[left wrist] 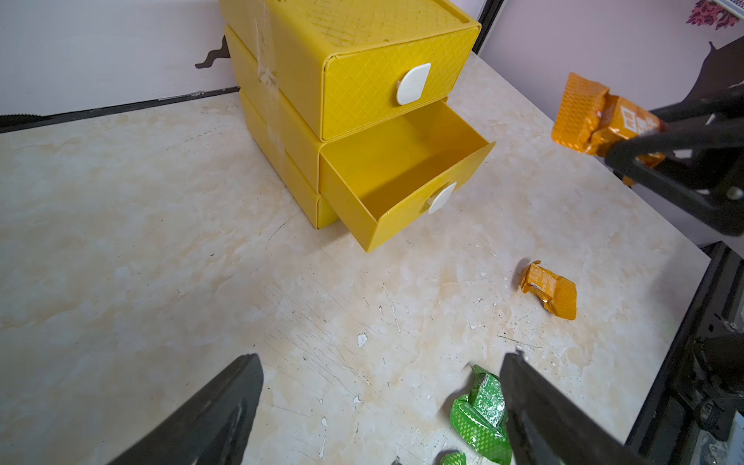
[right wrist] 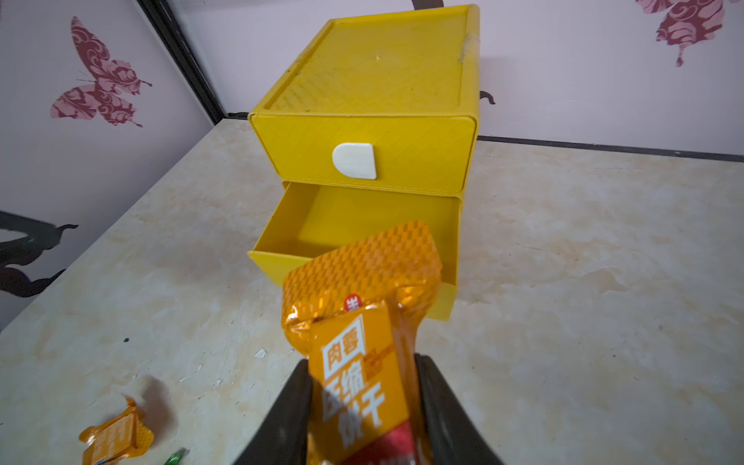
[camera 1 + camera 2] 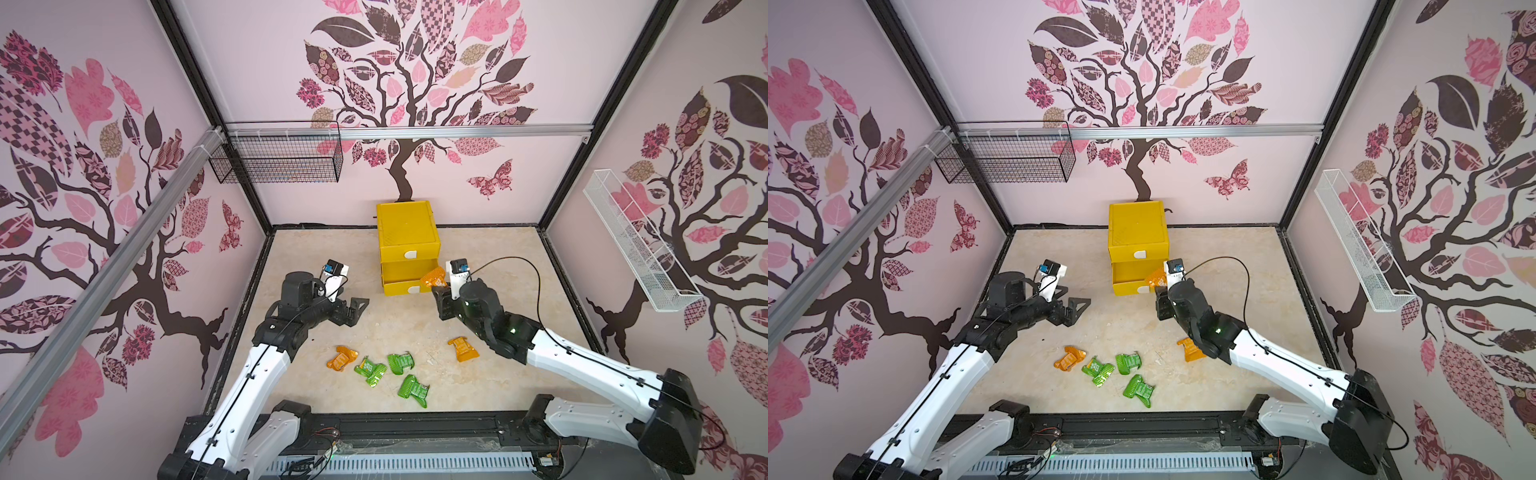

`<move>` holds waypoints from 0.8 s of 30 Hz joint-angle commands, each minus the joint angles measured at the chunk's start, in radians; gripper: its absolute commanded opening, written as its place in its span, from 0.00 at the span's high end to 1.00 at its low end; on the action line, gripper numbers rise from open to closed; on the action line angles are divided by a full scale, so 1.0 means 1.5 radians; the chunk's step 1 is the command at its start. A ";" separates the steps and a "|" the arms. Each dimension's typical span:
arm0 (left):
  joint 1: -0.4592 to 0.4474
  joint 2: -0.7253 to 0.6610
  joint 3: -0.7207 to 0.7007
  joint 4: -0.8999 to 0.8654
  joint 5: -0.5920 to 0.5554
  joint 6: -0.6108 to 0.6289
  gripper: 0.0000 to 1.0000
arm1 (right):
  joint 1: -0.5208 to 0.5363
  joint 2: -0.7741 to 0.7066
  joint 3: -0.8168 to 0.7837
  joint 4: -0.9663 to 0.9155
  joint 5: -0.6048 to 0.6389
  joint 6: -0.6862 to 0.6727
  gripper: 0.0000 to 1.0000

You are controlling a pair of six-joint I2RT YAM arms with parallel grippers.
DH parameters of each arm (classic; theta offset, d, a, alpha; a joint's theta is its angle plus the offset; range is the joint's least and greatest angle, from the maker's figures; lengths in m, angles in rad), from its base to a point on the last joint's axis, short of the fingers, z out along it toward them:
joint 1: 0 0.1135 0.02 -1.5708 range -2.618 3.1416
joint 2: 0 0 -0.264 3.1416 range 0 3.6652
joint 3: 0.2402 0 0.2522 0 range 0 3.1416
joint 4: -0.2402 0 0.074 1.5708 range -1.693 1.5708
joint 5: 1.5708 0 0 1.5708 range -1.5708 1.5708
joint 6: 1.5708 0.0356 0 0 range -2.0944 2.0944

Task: Place the cookies into the drawer by color
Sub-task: Place the cookie in the drawer.

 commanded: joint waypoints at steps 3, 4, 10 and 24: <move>-0.001 -0.011 -0.001 0.007 0.017 -0.008 0.03 | -0.046 0.110 0.125 -0.063 -0.074 -0.029 0.64; -0.001 -0.011 -0.001 0.006 0.016 -0.007 0.03 | -0.060 0.128 0.141 -0.069 -0.089 -0.022 0.64; -0.006 -0.016 -0.001 0.005 0.012 -0.004 0.03 | -0.095 0.216 0.210 -0.085 -0.111 -0.015 0.64; -0.030 -0.021 -0.001 0.001 0.000 0.005 0.03 | -0.104 0.335 0.223 -0.067 -0.100 0.010 0.64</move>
